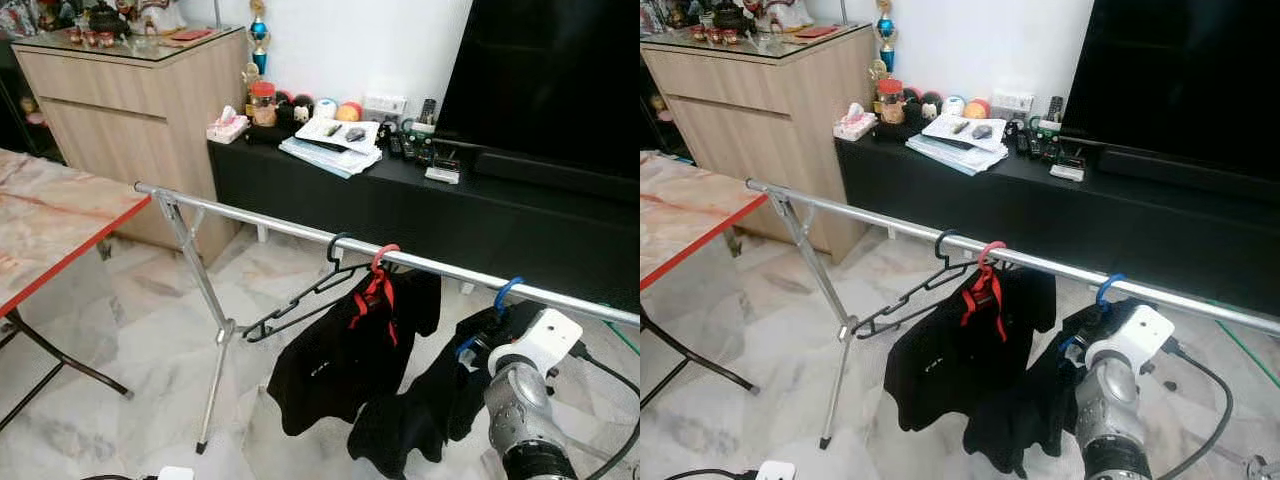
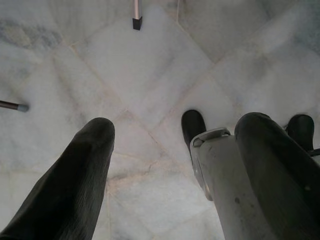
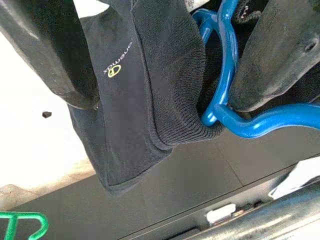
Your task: Hang hanger
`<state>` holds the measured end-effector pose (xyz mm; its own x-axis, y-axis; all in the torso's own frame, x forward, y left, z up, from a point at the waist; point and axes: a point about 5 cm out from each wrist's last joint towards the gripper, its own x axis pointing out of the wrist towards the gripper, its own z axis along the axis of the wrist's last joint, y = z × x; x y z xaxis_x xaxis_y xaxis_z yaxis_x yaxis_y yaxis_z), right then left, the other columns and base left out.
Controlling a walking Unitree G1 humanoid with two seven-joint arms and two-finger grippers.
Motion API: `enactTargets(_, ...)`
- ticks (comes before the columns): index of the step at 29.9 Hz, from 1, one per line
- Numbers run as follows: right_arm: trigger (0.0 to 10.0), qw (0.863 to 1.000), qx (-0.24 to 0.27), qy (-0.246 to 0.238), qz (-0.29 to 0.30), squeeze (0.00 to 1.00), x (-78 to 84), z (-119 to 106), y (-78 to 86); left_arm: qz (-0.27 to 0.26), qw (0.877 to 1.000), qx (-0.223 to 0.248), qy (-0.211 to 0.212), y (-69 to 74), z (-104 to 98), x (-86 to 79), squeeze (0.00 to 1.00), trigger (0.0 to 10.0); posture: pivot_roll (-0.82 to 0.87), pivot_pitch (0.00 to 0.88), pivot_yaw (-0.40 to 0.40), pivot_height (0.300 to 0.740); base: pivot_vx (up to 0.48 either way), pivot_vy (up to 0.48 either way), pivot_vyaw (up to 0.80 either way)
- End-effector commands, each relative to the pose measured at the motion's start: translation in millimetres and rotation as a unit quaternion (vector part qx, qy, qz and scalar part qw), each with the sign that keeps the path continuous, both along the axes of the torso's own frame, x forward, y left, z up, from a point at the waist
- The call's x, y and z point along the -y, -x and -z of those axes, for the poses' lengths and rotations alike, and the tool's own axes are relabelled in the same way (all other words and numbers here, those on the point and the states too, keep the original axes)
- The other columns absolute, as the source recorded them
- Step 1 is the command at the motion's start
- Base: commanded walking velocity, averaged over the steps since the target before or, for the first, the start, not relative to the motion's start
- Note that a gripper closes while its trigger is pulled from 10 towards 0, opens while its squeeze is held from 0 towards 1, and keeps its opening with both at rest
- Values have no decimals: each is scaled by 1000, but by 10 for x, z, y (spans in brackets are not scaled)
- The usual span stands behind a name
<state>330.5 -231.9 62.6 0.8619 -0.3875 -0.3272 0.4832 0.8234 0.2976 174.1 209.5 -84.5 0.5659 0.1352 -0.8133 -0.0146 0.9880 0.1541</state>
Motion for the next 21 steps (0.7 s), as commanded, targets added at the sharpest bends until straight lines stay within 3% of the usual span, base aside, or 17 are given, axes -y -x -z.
enactTargets(1, 10000, 997, -60, -26, -36, 0, -164, 296, 134, 0, 1000, -15, 1, 75, 37, 5, 0, 10000, -1, 41, -15, 740, 0, 0, 0)
enactTargets(6, 10000, 997, -2, -20, -69, 0, -214, 146, 38, -1, 1000, -17, -1, 98, 43, -12, 0, 10000, -1, 41, -16, 740, 0, 0, 0)
enactTargets(12, 10000, 996, 15, -17, -91, 0, -238, 107, 16, -2, 1000, -17, -1, 97, 40, -30, 0, 10000, 0, 41, -17, 740, 0, 0, 0)
enactTargets(16, 10000, 997, 13, -10, -79, 0, -211, 118, 31, 0, 1000, -18, -4, 76, 35, -19, 0, 10000, 0, 41, -16, 740, 0, 0, 0)
enactTargets(21, 10000, 1000, 15, 3, -13, 0, -69, 128, 90, 2, 1000, -17, -5, 68, 33, -8, 0, 10000, 1, 41, -15, 740, 0, 0, 0)
